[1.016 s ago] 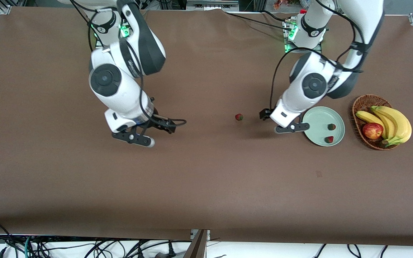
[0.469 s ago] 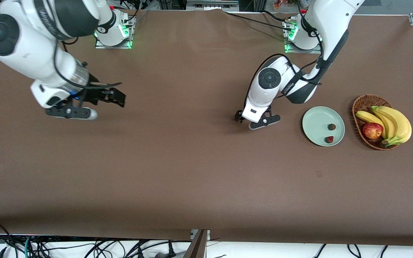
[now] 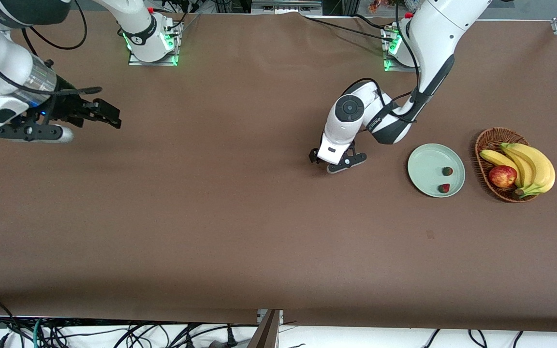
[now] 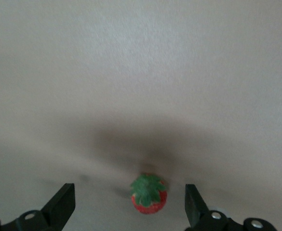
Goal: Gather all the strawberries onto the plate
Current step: 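Grasp the last strawberry with the left gripper while the right gripper withdraws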
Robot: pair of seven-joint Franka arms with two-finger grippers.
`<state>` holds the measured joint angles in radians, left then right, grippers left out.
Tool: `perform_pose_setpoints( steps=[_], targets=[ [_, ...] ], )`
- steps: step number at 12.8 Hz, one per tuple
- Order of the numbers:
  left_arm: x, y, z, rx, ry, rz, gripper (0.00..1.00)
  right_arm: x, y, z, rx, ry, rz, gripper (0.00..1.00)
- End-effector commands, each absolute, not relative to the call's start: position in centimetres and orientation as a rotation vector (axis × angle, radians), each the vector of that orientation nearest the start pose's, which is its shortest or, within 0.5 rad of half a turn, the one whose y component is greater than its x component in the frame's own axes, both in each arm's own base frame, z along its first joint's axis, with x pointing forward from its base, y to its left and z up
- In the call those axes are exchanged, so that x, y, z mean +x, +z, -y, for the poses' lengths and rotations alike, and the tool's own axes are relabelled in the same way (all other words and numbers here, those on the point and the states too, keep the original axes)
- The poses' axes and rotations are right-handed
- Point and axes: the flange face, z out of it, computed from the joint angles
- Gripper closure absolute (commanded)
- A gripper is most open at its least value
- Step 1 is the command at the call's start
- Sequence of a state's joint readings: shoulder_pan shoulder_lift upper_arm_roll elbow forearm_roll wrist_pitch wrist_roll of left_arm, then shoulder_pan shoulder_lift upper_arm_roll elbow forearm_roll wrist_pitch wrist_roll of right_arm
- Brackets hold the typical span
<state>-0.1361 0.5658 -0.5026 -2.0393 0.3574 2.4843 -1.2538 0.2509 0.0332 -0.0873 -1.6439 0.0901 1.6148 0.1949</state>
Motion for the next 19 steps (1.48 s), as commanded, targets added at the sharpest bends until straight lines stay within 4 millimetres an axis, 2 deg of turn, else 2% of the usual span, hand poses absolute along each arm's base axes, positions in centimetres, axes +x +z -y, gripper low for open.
perform_pose_setpoints(
  steps=[1,5,6,7,9,11,12,14,16,17,19],
  targets=[
    [47.1,18.2,36.7,-3.101,0.073,0.607,0.00,54.9,57.7,-8.2,-3.085,0.089,0.044,0.00],
    [46.7,17.5,36.9,-3.097,0.094,0.599,0.47,55.3,58.6,-8.0,-3.110,0.051,0.086,0.00],
    [46.9,17.6,37.0,-3.100,0.089,0.602,0.53,55.3,58.6,-8.1,-3.109,0.046,0.089,0.00],
    [47.2,17.8,37.1,-3.103,0.084,0.608,0.54,55.4,58.9,-8.0,-3.109,0.032,0.087,0.00],
    [47.6,18.0,37.0,-3.103,0.077,0.616,0.71,55.9,59.8,-8.1,-3.110,0.001,0.076,0.00],
    [48.9,19.2,37.0,-3.110,0.049,0.635,0.80,56.5,60.0,-7.9,-3.113,-0.012,0.086,0.00],
    [49.4,19.7,37.0,-3.103,0.048,0.640,0.82,56.9,60.9,-7.7,-3.112,-0.038,0.084,0.00],
    [51.1,21.5,36.3,-3.073,0.041,0.646,0.84,57.2,61.4,-7.6,-3.113,-0.058,0.075,0.00],
    [52.8,25.0,34.0,-3.106,0.096,0.608,0.86,57.3,61.0,-7.5,-3.115,-0.044,0.049,0.00],
    [53.7,26.8,32.3,-3.131,0.141,0.554,0.86,57.5,60.8,-7.5,-3.111,-0.041,0.048,0.00],
    [55.2,29.0,26.4,-3.129,0.258,0.436,0.86,57.6,60.7,-7.5,-3.115,-0.044,0.051,0.00]
  ],
)
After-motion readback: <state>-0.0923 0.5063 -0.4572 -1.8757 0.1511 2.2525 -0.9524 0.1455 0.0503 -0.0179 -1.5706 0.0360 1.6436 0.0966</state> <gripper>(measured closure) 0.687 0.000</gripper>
